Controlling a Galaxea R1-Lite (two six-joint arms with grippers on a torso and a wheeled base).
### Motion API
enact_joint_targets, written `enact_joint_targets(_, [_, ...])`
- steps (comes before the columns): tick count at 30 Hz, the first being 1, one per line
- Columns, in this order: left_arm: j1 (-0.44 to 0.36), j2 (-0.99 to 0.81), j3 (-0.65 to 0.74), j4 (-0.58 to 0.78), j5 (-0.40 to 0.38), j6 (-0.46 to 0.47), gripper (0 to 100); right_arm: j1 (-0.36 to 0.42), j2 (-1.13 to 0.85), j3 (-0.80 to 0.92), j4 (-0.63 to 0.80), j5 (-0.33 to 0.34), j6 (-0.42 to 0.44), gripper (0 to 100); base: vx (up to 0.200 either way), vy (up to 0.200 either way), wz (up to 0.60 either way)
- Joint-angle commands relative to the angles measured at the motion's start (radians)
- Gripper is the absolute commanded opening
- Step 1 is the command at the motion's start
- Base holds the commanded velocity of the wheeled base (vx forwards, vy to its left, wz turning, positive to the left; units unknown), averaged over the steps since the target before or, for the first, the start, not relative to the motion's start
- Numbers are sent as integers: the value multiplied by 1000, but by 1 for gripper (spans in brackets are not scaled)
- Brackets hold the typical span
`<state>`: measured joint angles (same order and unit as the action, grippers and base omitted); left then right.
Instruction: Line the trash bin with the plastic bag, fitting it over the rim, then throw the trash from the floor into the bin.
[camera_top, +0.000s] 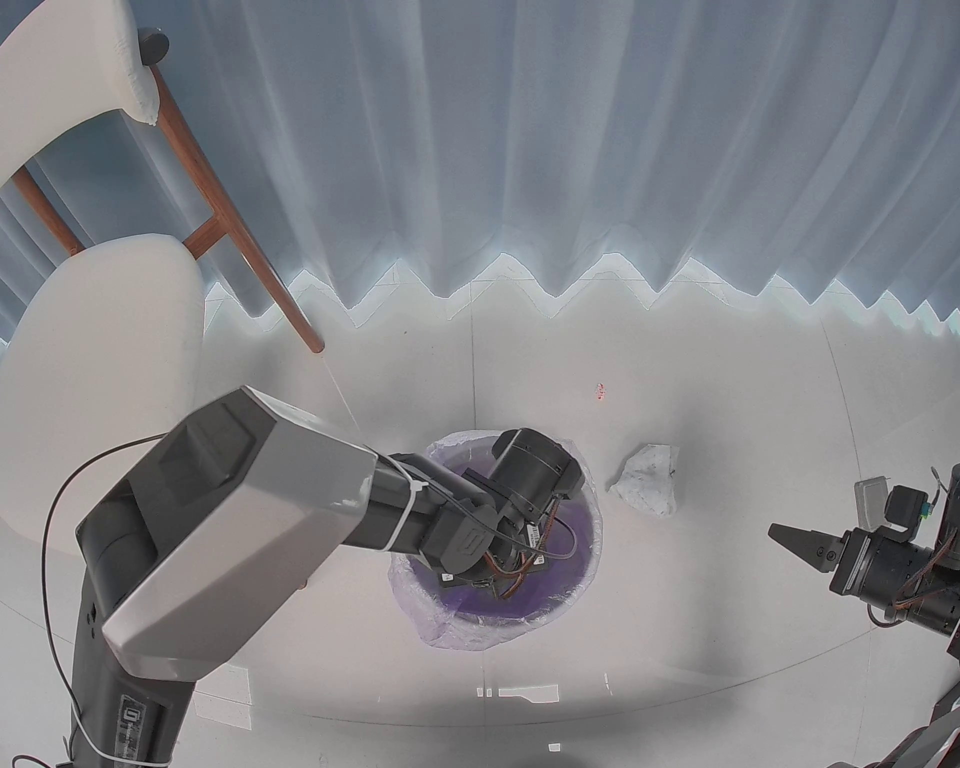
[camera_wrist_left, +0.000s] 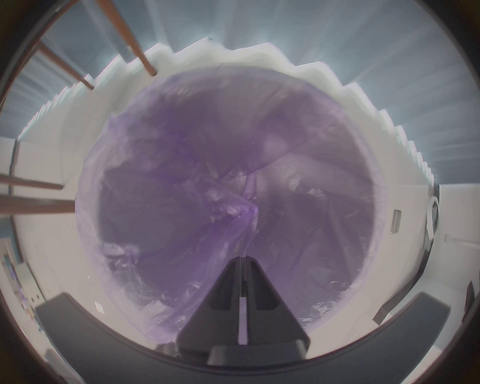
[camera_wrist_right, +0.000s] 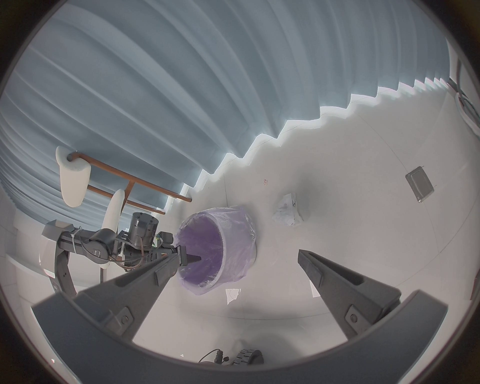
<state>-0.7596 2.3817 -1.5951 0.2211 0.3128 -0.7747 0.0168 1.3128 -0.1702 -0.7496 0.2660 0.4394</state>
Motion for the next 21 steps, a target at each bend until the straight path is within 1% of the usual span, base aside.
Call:
enact_joint_targets(1, [13,30,-2,31,0,-78,0,9,3,0,-1,-1,15,100,0,0,0])
enact_joint_targets(3, [22,34,0,31,0,-98,0,9,3,1,-1,-1,19,100,0,0,0])
enact_joint_targets(16, [29,40,3,52,2,-92,0,11,3,18,-5,1,21,100,0,0,0])
enact_joint_targets(17, [31,40,1,61,2,-90,100,11,3,20,-5,-1,21,100,0,0,0])
enact_joint_targets(21, [40,40,-6,58,2,-90,100,11,2,24,-5,-1,22,100,0,0,0])
